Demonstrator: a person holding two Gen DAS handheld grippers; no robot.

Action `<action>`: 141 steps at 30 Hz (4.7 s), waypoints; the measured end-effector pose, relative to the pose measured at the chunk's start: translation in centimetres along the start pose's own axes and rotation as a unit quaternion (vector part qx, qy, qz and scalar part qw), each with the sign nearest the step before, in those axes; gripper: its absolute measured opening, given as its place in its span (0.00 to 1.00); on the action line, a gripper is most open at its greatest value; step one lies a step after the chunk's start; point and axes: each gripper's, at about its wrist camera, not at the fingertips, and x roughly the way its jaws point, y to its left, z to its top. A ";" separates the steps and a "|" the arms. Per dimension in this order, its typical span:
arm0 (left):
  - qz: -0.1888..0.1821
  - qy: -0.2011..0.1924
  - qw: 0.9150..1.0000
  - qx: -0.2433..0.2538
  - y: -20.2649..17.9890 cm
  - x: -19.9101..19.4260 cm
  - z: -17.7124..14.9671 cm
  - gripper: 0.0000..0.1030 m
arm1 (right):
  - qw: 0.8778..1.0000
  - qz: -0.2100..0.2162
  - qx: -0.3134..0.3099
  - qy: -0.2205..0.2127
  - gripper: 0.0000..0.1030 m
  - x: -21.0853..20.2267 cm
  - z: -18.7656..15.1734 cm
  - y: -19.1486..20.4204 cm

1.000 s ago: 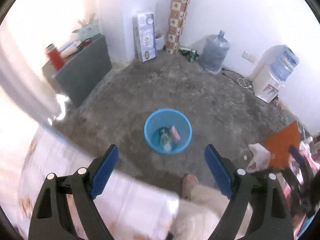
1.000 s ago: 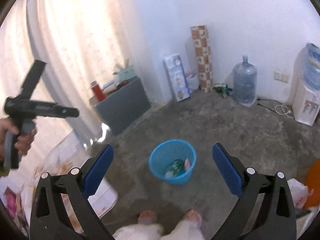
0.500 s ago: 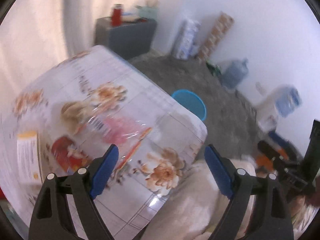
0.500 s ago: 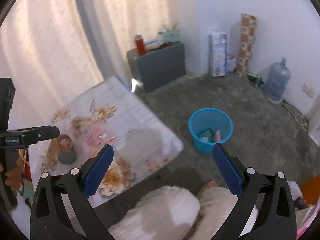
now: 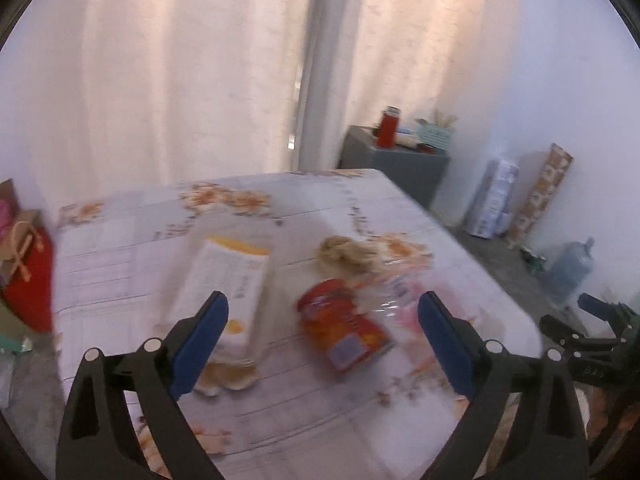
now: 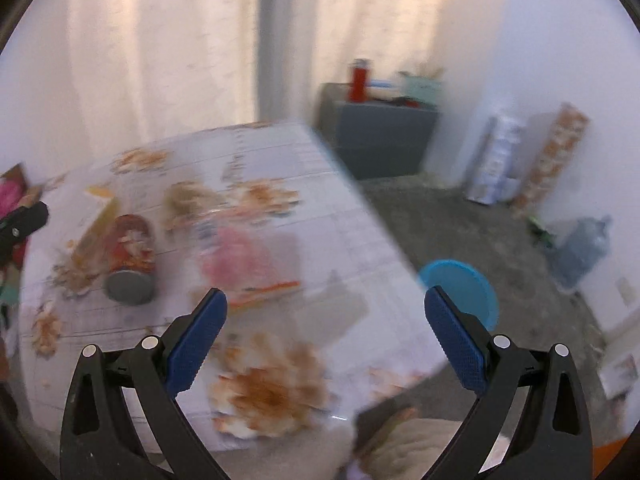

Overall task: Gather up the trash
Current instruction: 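Move both open tools over the table toward the red can and plastic bag, then grasp the red cartoon can with the left tool, then grasp the plastic bag with pink contents with the right tool while the left tool holds the can, then lift the can with the left tool while the right tool lifts the bag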

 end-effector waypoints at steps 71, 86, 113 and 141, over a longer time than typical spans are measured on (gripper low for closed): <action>0.058 0.123 0.990 -0.035 -4.3 12.1 -5.3 0.64 | 0.971 0.190 0.036 0.142 0.25 14.4 1.5 0.3; 0.052 0.144 0.988 -0.001 -4.7 7.8 -9.1 0.64 | 0.969 0.203 0.051 0.130 0.11 10.3 -1.3 -3.7; 0.017 0.154 0.987 -0.038 -2.5 8.1 -8.3 0.64 | 0.981 0.147 -0.084 0.097 0.52 9.6 -3.1 3.0; 0.021 0.156 0.987 -0.028 -2.7 9.2 -8.7 0.64 | 0.961 0.222 0.106 0.128 0.49 9.7 -3.4 -4.2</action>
